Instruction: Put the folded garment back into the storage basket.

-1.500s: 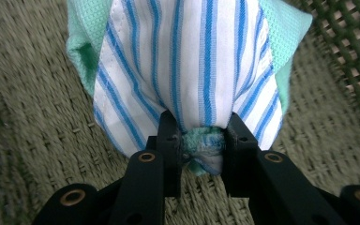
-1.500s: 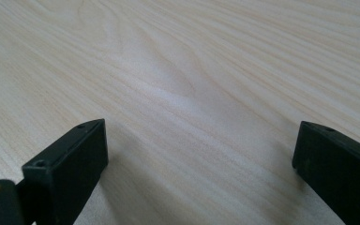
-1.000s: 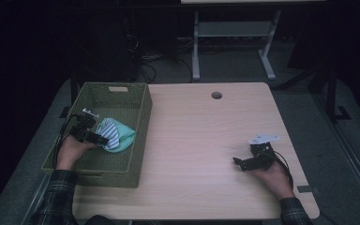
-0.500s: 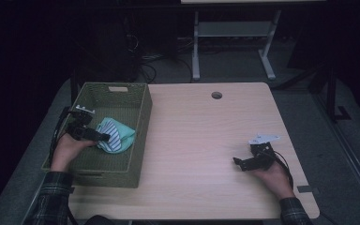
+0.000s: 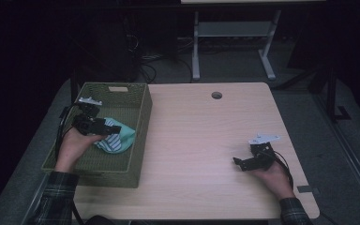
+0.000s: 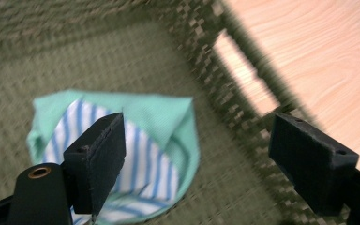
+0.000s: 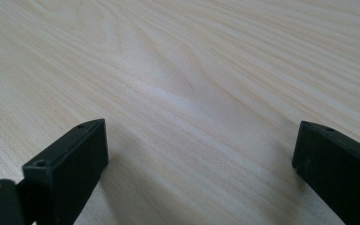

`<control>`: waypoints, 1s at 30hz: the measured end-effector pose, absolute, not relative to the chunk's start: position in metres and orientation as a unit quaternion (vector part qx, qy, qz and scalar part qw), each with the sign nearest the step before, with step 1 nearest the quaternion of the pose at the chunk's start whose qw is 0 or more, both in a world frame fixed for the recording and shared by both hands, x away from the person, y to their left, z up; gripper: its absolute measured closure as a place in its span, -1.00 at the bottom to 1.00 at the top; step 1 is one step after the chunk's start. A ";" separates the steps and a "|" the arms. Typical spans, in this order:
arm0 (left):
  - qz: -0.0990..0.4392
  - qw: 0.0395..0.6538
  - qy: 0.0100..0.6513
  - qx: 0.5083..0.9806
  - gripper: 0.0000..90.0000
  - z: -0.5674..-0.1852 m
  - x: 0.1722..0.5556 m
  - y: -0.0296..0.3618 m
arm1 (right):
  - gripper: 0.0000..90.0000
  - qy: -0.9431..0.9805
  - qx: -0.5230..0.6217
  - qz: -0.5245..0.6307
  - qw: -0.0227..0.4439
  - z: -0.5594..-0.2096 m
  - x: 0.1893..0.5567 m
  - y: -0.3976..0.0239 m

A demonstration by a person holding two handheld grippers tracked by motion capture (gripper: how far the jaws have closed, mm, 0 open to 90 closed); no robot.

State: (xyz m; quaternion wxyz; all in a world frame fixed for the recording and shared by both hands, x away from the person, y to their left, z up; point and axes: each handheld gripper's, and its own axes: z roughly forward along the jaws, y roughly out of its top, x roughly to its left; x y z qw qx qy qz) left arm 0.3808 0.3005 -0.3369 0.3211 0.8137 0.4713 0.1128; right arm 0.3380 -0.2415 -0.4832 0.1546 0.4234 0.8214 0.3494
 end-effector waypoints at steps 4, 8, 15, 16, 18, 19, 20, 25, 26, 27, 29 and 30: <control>0.113 0.330 0.458 0.818 -0.59 -0.329 0.378 0.287 | -0.93 0.821 0.423 0.349 0.155 -0.483 0.338 -0.241; 0.107 0.348 0.441 0.820 -0.59 -0.322 0.376 0.266 | -0.93 0.821 0.424 0.349 0.155 -0.483 0.338 -0.241; 0.100 0.361 0.408 0.832 -0.59 -0.317 0.373 0.229 | -0.93 0.821 0.425 0.349 0.155 -0.483 0.338 -0.241; 0.099 0.362 0.403 0.835 -0.59 -0.318 0.373 0.223 | -0.93 0.821 0.425 0.349 0.155 -0.483 0.338 -0.241; 0.094 0.365 0.396 0.837 -0.59 -0.319 0.372 0.212 | -0.93 0.821 0.425 0.349 0.155 -0.483 0.338 -0.241; 0.092 0.365 0.392 0.839 -0.59 -0.320 0.372 0.207 | -0.93 0.821 0.425 0.349 0.155 -0.483 0.338 -0.241; 0.089 0.366 0.389 0.841 -0.59 -0.322 0.372 0.201 | -0.93 0.821 0.425 0.349 0.155 -0.483 0.338 -0.241; 0.077 0.368 0.373 0.848 -0.59 -0.331 0.372 0.176 | -0.93 0.821 0.425 0.349 0.155 -0.483 0.338 -0.241; 0.076 0.369 0.370 0.849 -0.59 -0.332 0.372 0.171 | -0.93 0.821 0.425 0.349 0.155 -0.483 0.338 -0.241; 0.075 0.368 0.367 0.851 -0.59 -0.333 0.372 0.167 | -0.93 0.821 0.425 0.349 0.155 -0.483 0.338 -0.241; 0.073 0.370 0.362 0.853 -0.59 -0.336 0.371 0.157 | -0.93 0.821 0.425 0.349 0.155 -0.483 0.338 -0.241; 0.071 0.370 0.359 0.854 -0.59 -0.337 0.370 0.152 | -0.93 0.821 0.425 0.349 0.155 -0.483 0.338 -0.241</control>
